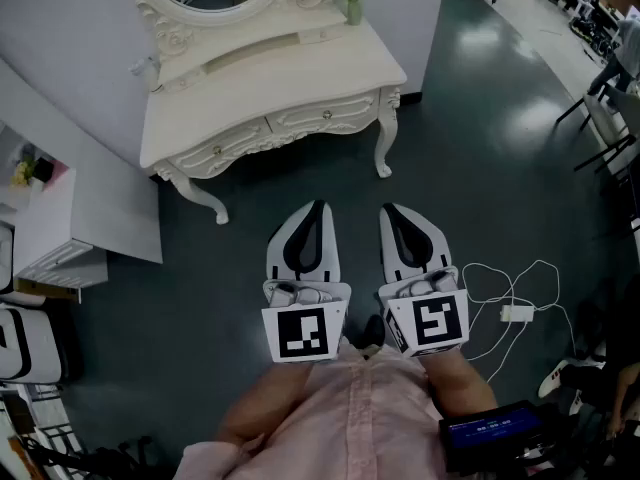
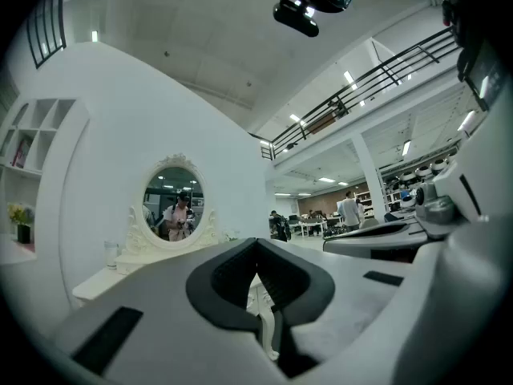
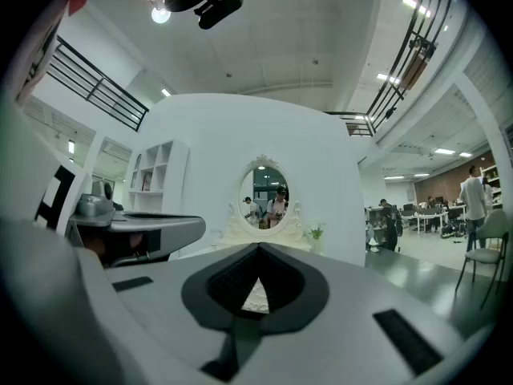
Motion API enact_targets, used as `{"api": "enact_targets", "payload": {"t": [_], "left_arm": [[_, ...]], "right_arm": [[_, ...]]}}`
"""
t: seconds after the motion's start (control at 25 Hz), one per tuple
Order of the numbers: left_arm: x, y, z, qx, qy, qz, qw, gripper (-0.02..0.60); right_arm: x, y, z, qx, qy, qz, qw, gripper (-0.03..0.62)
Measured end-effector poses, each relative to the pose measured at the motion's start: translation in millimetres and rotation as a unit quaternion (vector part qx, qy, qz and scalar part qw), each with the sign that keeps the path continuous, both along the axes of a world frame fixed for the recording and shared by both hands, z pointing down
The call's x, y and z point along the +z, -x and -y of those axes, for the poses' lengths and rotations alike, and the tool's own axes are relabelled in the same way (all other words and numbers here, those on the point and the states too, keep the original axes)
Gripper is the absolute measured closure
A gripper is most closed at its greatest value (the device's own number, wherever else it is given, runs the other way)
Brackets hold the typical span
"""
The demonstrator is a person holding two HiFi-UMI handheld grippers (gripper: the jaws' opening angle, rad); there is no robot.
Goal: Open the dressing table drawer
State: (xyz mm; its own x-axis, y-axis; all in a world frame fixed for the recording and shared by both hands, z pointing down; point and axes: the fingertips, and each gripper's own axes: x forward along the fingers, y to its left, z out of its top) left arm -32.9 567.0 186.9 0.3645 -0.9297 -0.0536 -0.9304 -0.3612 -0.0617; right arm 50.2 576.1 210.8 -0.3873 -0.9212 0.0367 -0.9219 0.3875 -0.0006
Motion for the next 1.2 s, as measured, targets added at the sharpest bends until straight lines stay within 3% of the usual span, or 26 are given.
{"api": "enact_targets", "payload": {"t": [0.68, 0.92, 1.2], "left_arm": [[6, -48, -2, -0.031, 0.003, 0.011, 0.9995, 0.56], [13, -47, 6, -0.045, 0.016, 0.017, 0.9987, 0.56], [31, -40, 40, -0.046, 0.031, 0.017, 0.9983, 0.56]], "right_arm": [[3, -61, 5, -0.016, 0.0, 0.015, 1.0, 0.574], [13, -61, 13, -0.032, 0.016, 0.027, 0.999, 0.574], [34, -62, 47, -0.019, 0.042, 0.035, 0.998, 0.574]]}}
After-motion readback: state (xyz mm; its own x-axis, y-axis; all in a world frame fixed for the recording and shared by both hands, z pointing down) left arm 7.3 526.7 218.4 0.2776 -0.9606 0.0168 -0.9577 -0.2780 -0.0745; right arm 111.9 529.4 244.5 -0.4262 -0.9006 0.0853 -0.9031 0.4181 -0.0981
